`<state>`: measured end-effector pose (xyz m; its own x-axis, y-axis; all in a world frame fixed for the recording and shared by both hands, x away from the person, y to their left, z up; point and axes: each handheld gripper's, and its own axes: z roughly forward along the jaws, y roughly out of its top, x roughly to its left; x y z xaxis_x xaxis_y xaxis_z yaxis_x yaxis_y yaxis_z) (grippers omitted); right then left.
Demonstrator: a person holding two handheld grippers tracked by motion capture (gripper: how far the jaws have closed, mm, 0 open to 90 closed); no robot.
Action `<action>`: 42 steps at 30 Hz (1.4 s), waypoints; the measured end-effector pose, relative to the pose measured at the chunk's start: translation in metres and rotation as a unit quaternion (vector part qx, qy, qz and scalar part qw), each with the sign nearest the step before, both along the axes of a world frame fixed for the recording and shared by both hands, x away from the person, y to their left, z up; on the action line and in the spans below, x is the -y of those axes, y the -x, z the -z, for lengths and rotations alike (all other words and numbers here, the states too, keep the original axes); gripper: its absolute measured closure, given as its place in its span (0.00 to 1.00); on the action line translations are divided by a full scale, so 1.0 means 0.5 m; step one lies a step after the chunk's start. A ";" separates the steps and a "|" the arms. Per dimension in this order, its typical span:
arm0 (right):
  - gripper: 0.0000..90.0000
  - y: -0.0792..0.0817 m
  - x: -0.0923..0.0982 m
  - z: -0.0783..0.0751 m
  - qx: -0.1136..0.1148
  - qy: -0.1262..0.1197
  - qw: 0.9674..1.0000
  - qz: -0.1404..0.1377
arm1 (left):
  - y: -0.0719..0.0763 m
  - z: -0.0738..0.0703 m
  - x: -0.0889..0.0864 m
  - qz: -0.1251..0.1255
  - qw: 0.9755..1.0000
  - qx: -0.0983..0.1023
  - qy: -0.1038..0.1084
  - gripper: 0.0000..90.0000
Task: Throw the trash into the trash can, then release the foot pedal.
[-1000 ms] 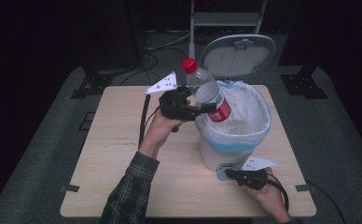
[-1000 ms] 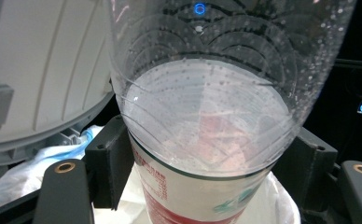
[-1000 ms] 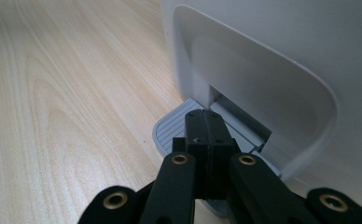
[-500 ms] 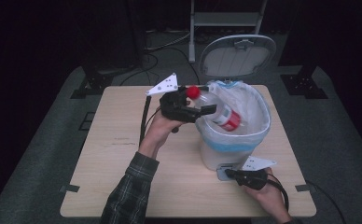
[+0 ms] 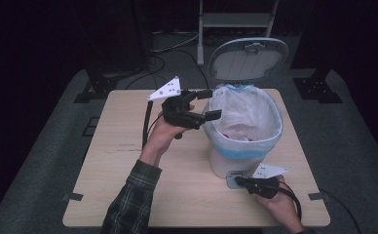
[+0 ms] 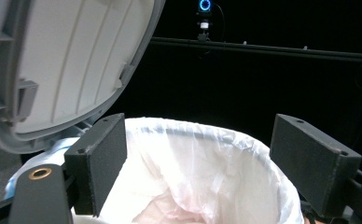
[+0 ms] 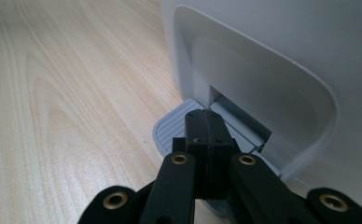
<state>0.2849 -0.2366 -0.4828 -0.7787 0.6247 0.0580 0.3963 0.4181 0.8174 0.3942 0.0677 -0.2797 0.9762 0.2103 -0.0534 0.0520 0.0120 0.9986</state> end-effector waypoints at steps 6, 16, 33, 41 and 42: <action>0.99 -0.001 0.000 0.000 -0.002 -0.002 1.000 0.000 | 0.016 -0.006 -0.021 -0.006 1.000 0.007 -0.011 0.18; 0.99 -0.001 0.001 -0.002 -0.003 -0.001 1.000 -0.002 | 0.055 0.003 -0.075 -0.034 0.999 0.016 -0.034 0.13; 0.90 0.025 0.014 -0.042 0.011 -0.033 0.999 -0.007 | 0.117 0.076 -0.173 -0.094 0.992 0.008 -0.084 0.02; 0.82 0.042 0.037 -0.043 0.007 -0.037 0.999 0.005 | 0.146 0.130 -0.221 -0.123 0.986 -0.013 -0.110 0.00; 0.82 0.044 0.044 -0.044 0.008 -0.037 0.999 0.010 | 0.149 0.134 -0.226 -0.125 0.986 -0.014 -0.111 0.00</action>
